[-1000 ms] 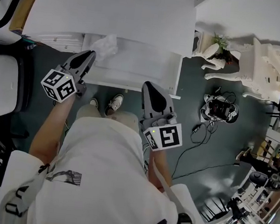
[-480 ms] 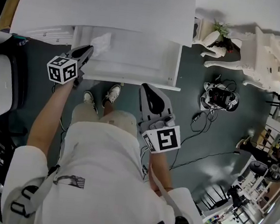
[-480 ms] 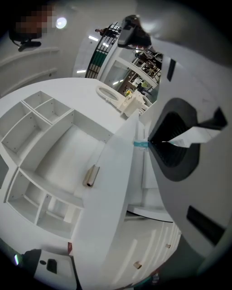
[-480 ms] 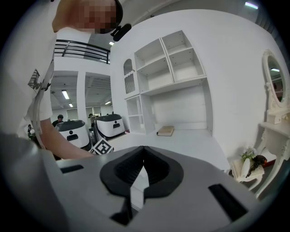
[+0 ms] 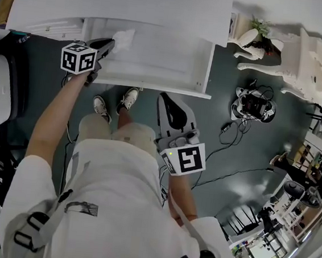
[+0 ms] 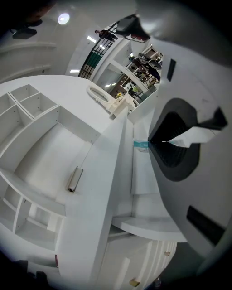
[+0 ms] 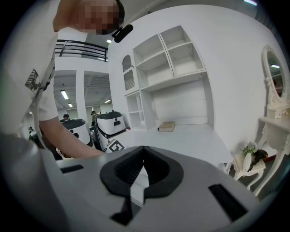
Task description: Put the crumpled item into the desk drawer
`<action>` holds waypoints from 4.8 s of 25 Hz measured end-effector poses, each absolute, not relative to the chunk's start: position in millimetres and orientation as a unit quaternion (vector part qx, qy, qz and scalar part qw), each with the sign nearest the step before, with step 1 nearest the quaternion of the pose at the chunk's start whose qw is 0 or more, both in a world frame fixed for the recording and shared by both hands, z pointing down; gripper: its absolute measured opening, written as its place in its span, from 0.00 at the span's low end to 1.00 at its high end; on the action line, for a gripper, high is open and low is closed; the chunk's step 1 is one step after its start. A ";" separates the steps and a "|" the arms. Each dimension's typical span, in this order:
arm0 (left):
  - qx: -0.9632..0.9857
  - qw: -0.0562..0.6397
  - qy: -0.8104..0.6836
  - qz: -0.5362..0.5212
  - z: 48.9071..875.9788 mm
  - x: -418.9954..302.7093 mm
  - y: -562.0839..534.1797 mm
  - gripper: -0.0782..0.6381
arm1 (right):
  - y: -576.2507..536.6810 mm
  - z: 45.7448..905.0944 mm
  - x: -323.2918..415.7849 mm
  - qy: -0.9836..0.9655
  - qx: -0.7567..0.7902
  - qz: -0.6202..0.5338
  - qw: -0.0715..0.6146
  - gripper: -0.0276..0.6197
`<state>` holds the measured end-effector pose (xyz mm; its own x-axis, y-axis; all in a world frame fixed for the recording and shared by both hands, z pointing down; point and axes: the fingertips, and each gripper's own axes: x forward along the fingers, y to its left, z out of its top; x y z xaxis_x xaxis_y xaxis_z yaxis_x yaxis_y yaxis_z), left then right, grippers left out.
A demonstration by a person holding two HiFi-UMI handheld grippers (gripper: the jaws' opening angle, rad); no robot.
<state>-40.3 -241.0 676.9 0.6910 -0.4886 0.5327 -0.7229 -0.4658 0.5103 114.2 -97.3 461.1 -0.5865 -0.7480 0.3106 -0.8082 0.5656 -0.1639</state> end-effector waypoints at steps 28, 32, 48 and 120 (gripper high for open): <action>0.809 0.272 -0.388 0.350 750.2 -39.6 -274.7 0.13 | -105.1 483.9 129.4 -0.867 0.453 0.169 0.120 0.06; 0.808 0.267 -0.388 0.355 753.8 -38.2 -275.7 0.13 | -106.8 484.8 129.9 -0.866 0.455 0.171 0.119 0.06; 0.802 0.245 -0.386 0.385 769.6 -34.9 -283.2 0.13 | -108.0 490.8 139.6 -0.856 0.470 0.180 0.118 0.06; 0.866 0.128 -0.456 0.162 481.7 -172.4 -187.8 0.13 | -69.8 354.9 37.9 -0.882 0.464 0.075 0.031 0.06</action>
<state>-172.4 -187.8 481.7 0.5313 -0.7482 0.3973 -0.8313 -0.5508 0.0744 37.9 -69.8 354.9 -0.5676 -0.8139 0.1240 -0.8232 0.5581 -0.1044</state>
